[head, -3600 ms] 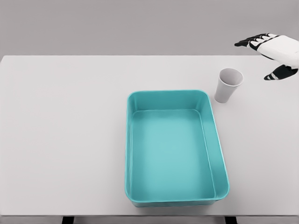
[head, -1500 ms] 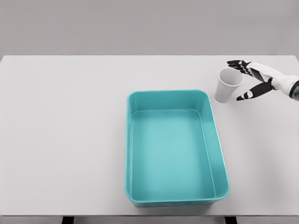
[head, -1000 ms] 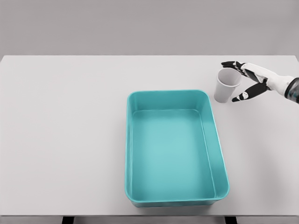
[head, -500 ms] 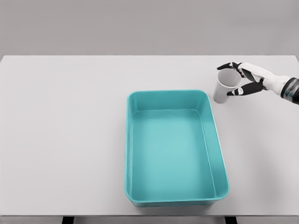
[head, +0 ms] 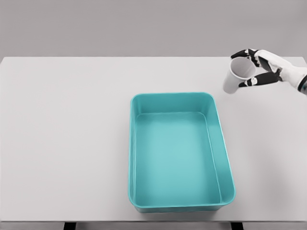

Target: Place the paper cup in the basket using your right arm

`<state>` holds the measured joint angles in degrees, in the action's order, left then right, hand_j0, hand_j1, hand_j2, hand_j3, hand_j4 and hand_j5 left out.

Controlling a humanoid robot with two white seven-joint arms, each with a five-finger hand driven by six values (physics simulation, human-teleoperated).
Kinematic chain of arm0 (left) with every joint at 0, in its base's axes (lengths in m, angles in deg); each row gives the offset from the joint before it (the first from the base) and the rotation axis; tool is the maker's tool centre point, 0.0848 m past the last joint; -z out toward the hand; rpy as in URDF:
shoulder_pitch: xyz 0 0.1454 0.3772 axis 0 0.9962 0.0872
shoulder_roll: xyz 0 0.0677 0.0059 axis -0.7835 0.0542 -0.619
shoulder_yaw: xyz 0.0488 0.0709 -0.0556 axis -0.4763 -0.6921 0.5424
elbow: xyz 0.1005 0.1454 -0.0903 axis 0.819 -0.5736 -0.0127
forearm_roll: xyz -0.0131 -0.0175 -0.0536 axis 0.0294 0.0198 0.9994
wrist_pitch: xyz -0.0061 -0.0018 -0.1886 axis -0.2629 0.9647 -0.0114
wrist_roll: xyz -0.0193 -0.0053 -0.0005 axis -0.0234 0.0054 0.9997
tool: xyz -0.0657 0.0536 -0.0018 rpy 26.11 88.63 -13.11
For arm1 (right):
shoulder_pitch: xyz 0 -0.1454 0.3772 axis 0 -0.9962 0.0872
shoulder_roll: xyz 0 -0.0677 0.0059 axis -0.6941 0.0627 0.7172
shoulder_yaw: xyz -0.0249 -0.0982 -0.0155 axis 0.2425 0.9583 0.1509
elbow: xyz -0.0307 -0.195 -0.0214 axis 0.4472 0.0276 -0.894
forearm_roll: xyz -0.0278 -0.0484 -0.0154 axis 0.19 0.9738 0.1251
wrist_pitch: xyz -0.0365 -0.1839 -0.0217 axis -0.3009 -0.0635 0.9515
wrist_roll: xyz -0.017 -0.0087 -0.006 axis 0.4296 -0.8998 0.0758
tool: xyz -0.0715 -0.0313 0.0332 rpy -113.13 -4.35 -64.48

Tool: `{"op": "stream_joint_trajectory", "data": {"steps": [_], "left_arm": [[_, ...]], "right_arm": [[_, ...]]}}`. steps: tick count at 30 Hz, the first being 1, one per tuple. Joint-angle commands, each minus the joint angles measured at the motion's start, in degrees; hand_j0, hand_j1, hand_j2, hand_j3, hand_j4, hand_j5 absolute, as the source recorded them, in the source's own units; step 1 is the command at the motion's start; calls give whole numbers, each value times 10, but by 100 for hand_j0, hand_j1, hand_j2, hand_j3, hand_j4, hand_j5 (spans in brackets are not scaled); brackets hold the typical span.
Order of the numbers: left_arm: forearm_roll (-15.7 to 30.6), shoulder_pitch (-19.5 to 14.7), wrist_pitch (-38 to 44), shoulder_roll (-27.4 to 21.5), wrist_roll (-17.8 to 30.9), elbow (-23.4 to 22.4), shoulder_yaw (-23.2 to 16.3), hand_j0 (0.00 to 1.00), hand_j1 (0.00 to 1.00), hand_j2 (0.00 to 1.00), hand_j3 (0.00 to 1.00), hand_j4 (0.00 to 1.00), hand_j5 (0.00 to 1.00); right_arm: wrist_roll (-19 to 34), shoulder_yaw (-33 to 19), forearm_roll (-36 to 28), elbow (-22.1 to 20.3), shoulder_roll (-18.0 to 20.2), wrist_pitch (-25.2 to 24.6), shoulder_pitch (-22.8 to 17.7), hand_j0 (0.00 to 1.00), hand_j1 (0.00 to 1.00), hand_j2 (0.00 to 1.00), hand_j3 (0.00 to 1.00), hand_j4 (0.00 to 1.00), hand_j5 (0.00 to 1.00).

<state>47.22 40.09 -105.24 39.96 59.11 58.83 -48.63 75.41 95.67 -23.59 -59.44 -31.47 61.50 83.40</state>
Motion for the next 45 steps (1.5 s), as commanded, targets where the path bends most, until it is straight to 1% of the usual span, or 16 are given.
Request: {"op": "stream_joint_trajectory", "data": {"steps": [1,6,8,9,13,16,20,23,24,26,29,33,35,38,40,45], "left_arm": [[0,0,0,0,0,0,0,100,100,100,100,100,100],[0,0,0,0,0,0,0,100,100,100,100,100,100],[0,0,0,0,0,0,0,100,100,100,100,100,100],[0,0,0,0,0,0,0,100,100,100,100,100,100],[0,0,0,0,0,0,0,100,100,100,100,100,100],[0,0,0,0,0,0,0,100,100,100,100,100,100],[0,0,0,0,0,0,0,100,100,100,100,100,100],[0,0,0,0,0,0,0,100,100,100,100,100,100],[0,0,0,0,0,0,0,100,100,100,100,100,100],[0,0,0,0,0,0,0,100,100,100,100,100,100],[0,0,0,0,0,0,0,100,100,100,100,100,100],[0,0,0,0,0,0,0,100,100,100,100,100,100],[0,0,0,0,0,0,0,100,100,100,100,100,100],[0,0,0,0,0,0,0,100,100,100,100,100,100],[0,0,0,0,0,0,0,100,100,100,100,100,100],[0,0,0,0,0,0,0,100,100,100,100,100,100]], "right_arm": [[1,-19,-3,-22,1,1,0,62,62,62,62,62,62],[1,-23,-3,-72,4,1,-7,62,62,62,62,62,62],[1,-43,-3,-92,4,0,-17,62,62,62,62,62,62],[1,-52,-3,-120,10,0,-25,62,62,62,62,62,62],[1,-52,-2,-182,11,0,-31,63,63,63,63,63,63],[1,-60,-2,-211,16,-1,-32,63,63,63,63,63,63],[1,-57,-2,-270,19,-1,-48,63,63,63,63,63,63],[1,-34,1,-310,19,0,-58,63,63,63,63,63,63],[1,-18,3,-318,22,0,-58,63,63,63,63,63,63],[1,-7,5,-323,24,1,-59,63,63,63,63,63,63],[1,19,12,-324,28,23,-62,63,63,63,63,63,63],[1,40,43,-327,28,48,-71,63,63,63,63,63,63],[1,53,63,-349,29,51,-71,63,63,63,63,63,63],[1,68,84,-369,28,52,-71,63,63,63,63,63,63],[1,73,92,-374,27,52,-71,63,63,63,63,63,63],[1,101,142,-375,27,58,-71,63,63,63,63,63,63]]}}
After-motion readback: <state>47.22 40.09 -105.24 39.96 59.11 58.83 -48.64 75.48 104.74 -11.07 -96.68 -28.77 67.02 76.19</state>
